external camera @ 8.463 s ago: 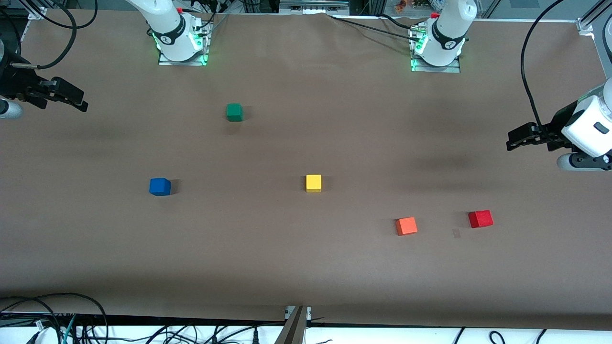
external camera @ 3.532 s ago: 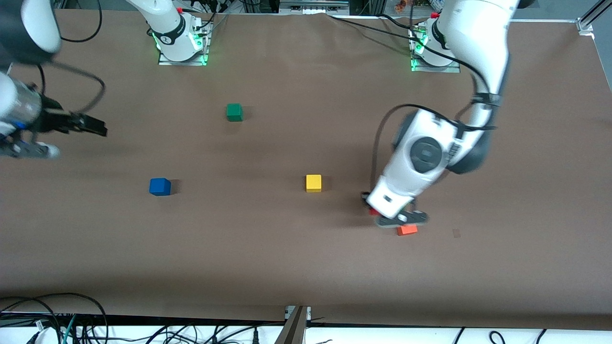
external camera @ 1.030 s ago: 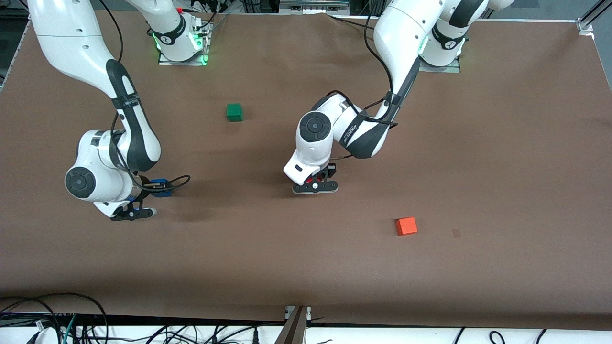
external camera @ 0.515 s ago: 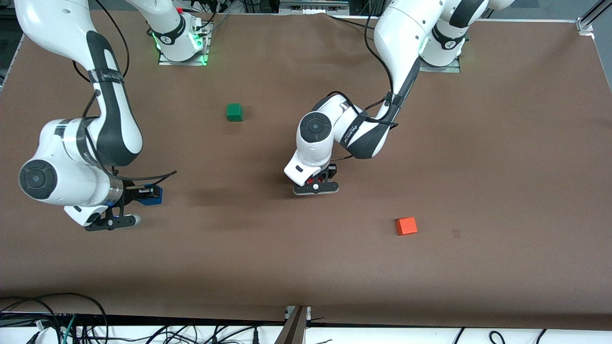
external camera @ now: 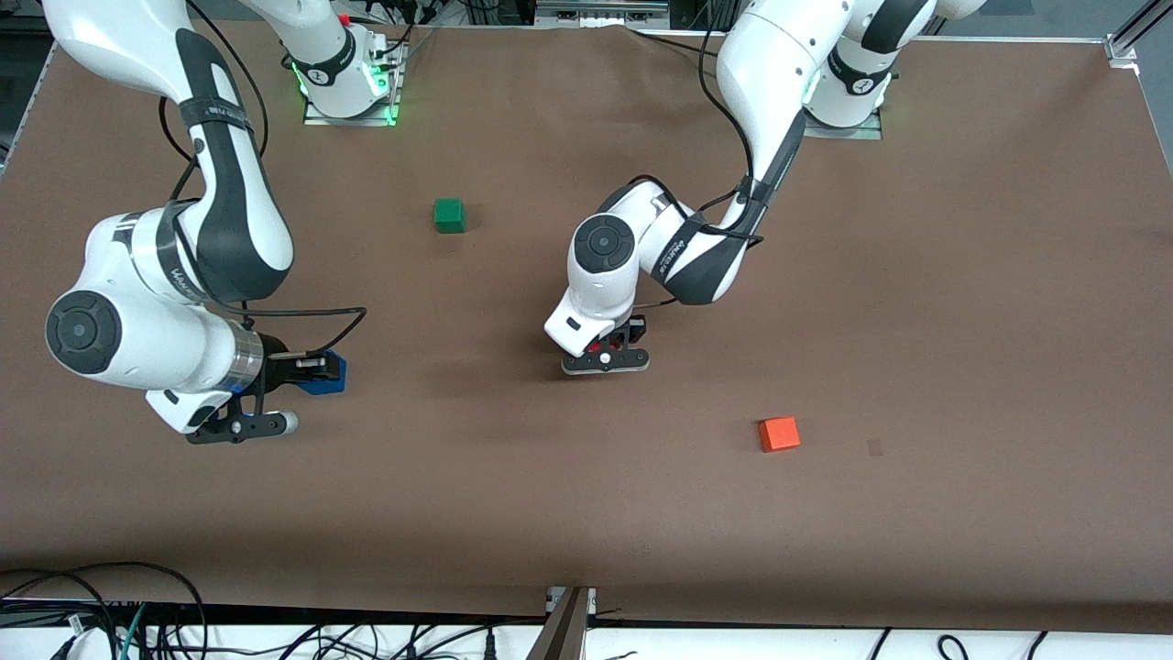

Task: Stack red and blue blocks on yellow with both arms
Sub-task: 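Set the red cube on the yellow cube with the left gripper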

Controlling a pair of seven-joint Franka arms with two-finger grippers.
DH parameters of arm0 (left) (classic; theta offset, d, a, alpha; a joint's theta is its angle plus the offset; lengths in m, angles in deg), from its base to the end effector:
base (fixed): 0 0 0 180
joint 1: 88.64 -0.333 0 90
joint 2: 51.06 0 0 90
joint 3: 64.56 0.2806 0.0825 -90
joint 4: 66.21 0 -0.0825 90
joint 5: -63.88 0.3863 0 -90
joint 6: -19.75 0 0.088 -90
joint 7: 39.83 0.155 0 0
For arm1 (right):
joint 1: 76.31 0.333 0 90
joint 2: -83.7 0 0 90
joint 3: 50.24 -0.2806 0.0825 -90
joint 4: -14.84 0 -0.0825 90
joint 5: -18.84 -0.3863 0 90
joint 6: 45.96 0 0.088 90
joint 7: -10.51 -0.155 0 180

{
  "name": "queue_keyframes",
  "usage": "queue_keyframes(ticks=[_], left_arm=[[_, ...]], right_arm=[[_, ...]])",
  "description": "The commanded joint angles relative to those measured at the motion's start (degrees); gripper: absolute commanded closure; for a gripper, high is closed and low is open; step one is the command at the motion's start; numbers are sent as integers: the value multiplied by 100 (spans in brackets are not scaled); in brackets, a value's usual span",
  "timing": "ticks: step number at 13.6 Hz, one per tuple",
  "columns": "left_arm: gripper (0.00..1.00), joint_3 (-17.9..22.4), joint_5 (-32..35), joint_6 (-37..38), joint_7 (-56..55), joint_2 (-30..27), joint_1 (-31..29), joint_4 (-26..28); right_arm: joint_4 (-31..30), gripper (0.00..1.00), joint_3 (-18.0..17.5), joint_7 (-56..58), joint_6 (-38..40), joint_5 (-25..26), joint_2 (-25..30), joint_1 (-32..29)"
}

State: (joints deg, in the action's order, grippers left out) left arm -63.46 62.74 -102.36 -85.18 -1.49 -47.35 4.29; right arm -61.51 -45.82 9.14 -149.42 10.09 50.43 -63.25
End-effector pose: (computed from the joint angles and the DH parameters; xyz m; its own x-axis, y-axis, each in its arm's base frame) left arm 0.5596 -0.4784 0.1783 0.9953 0.0935 0.0233 0.0928 -0.9953 0.0273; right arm 0.6737 0.1301 0.3083 0.9891 0.0985 -0.1093 0.0878 -0.9912 -0.0989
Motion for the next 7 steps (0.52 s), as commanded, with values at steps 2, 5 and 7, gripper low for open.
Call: queue_keyframes(ticks=[2, 5, 7], left_arm=[[99, 92, 202, 30, -36, 133, 80, -133], [99, 92, 211, 56, -36, 124, 80, -125], [99, 92, 211, 65, -44, 124, 89, -124]], right_arm=[[173, 76, -12, -408, 143, -91, -47, 162], [173, 76, -12, -540, 143, -91, -47, 206], [173, 76, -12, -549, 143, -91, -47, 206]])
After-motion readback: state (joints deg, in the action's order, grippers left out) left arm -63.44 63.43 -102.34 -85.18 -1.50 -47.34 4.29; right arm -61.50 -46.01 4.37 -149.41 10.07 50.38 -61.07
